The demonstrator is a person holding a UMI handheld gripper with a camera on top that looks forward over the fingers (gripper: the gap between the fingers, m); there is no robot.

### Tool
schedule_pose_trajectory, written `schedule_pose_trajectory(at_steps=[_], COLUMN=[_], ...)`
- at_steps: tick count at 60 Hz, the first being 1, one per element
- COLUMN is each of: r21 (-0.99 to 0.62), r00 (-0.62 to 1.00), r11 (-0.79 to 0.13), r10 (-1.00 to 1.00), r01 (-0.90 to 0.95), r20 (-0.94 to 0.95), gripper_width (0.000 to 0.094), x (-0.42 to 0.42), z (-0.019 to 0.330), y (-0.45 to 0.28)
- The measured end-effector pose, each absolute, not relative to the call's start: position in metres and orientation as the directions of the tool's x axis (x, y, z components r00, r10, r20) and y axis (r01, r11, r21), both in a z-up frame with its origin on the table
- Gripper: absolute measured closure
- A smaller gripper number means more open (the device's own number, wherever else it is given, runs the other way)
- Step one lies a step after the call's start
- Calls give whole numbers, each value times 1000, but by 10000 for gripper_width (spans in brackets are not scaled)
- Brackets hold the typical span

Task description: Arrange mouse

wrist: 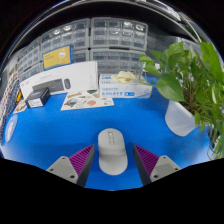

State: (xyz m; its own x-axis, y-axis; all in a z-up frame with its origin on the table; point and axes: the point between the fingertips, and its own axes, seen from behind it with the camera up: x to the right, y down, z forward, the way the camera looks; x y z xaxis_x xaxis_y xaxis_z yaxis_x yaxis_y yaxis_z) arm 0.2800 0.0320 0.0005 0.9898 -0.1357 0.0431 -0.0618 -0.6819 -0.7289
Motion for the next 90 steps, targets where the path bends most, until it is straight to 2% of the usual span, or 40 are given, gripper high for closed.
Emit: schedule_pose_trajectory(at_steps=[5,6,7,10,23,26,37,40,45,56,60,64,71,84,90], r21=[-718,-718,-717,-713,-675,-668,-634,-668,-732,-863,-885,-897,-877,-758,-704], r00=[992,993,993,995,992,991,973,967,955,968,979,989,998,1000,999], r11=[-694,-693,-695,-697,-737,-744,-772,-742,-677,-501,-462,-441,-479,-652,-709], r10=[-119,-118,-118,-103,-91,-84,-176,-209,-257,-241,-199,-144,-60,18,47], r01=[-55,-60,-64,-71,-10,8,-41,-59,-70,-65,-57,-35,-21,12,41], r20=[39,30,25,2,85,106,151,147,146,67,40,32,9,0,12], gripper_width=[208,257,265,404,550,616,620,618,618,615,618,618,619,620,621], x=[282,283,279,273,272,272,268,254,216,61,-7,-71,-168,-267,-287], z=[-5,-5,-7,-8,-8,-8,0,22,78,212,239,249,218,87,42], y=[42,44,45,46,44,43,43,52,68,109,122,134,148,137,123])
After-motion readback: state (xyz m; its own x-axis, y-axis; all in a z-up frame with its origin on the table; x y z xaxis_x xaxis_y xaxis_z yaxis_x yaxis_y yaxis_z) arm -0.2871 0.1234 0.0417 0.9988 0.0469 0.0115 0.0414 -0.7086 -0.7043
